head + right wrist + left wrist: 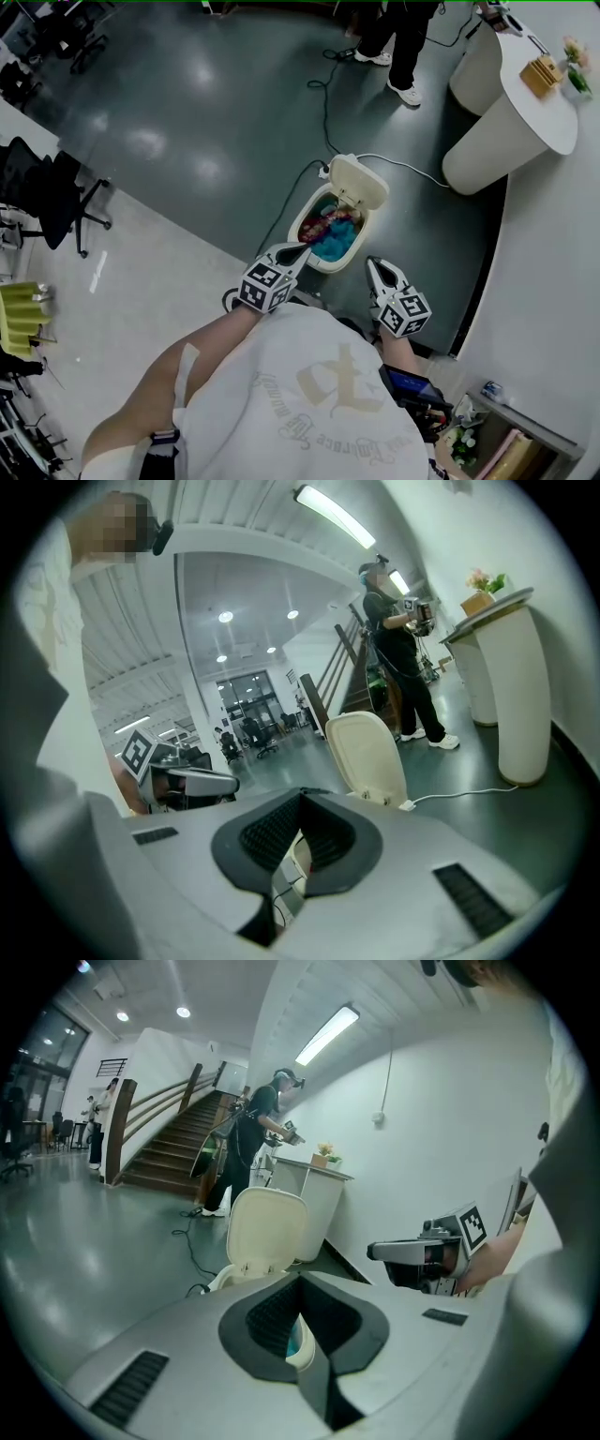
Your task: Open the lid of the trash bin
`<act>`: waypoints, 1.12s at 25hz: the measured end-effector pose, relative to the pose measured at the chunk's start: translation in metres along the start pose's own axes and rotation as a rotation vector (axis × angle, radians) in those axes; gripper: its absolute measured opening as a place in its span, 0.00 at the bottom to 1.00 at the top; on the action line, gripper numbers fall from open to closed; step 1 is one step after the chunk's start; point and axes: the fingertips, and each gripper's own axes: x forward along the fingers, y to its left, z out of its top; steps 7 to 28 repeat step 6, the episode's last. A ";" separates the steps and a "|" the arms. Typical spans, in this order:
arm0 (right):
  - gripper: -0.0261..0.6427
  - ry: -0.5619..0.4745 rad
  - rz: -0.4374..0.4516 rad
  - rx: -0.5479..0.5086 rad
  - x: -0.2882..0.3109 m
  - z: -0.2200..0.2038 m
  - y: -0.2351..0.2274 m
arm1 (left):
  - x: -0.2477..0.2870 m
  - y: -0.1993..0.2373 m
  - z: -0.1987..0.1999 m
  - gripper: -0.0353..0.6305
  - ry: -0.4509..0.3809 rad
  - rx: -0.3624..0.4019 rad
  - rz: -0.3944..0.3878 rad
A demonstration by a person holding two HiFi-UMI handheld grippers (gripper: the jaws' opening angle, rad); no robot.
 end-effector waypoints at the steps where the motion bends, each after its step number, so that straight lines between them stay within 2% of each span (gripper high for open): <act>1: 0.05 0.000 -0.001 0.000 -0.002 0.000 0.000 | 0.000 -0.002 0.000 0.08 0.001 0.002 -0.001; 28: 0.05 0.005 0.002 0.003 -0.009 -0.004 0.003 | -0.004 -0.009 -0.008 0.07 0.012 -0.003 0.002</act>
